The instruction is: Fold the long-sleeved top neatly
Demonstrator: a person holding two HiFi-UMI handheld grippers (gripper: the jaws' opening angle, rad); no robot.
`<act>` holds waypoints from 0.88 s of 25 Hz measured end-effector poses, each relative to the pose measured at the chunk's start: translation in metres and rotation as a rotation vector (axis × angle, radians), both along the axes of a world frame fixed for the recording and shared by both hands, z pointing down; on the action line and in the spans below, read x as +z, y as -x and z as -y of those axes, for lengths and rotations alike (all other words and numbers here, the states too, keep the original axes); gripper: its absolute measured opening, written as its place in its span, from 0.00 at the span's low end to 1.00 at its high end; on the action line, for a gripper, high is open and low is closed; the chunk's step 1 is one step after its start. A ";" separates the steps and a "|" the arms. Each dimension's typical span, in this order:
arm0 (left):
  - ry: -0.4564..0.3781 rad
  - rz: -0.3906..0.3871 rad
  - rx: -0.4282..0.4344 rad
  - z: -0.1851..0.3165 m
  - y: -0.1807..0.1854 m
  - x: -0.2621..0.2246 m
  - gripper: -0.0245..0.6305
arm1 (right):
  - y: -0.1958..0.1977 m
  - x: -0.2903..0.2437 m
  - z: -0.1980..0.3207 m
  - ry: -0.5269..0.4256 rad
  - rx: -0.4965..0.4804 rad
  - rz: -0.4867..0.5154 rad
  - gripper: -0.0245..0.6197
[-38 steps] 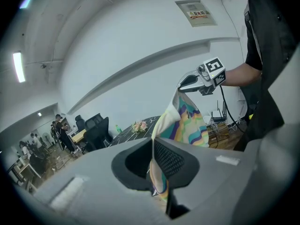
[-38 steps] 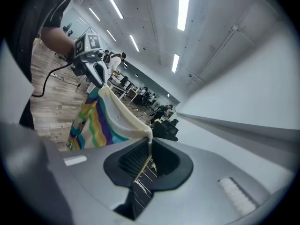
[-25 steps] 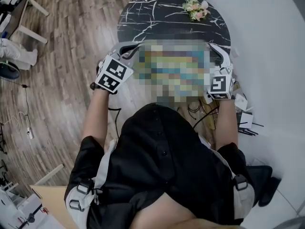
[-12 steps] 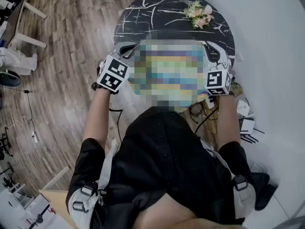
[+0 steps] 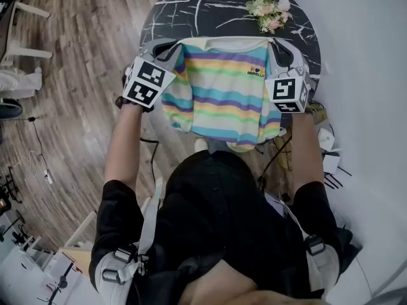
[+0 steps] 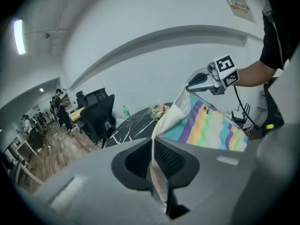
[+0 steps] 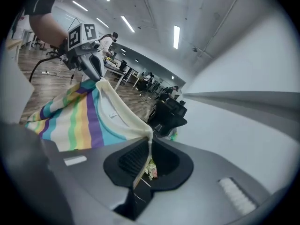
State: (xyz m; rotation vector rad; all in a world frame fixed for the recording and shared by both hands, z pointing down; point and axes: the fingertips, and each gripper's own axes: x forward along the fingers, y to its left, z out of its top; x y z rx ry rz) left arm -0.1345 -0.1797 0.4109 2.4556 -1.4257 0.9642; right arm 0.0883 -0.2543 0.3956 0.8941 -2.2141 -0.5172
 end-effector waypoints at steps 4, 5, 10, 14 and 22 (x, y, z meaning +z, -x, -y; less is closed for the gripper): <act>0.030 -0.003 -0.034 0.029 0.009 0.020 0.07 | 0.011 0.016 0.029 0.023 0.007 -0.003 0.08; 0.041 -0.001 -0.040 0.035 0.011 0.026 0.07 | 0.013 0.022 0.035 0.031 0.004 -0.008 0.08; 0.096 -0.004 -0.061 0.059 0.017 0.055 0.07 | 0.018 0.054 0.058 0.073 -0.017 -0.039 0.09; 0.110 0.010 -0.094 0.082 0.022 0.072 0.07 | 0.024 0.072 0.081 0.085 -0.020 -0.046 0.09; 0.165 -0.012 -0.167 0.107 0.039 0.109 0.08 | 0.045 0.102 0.109 0.130 -0.031 -0.044 0.09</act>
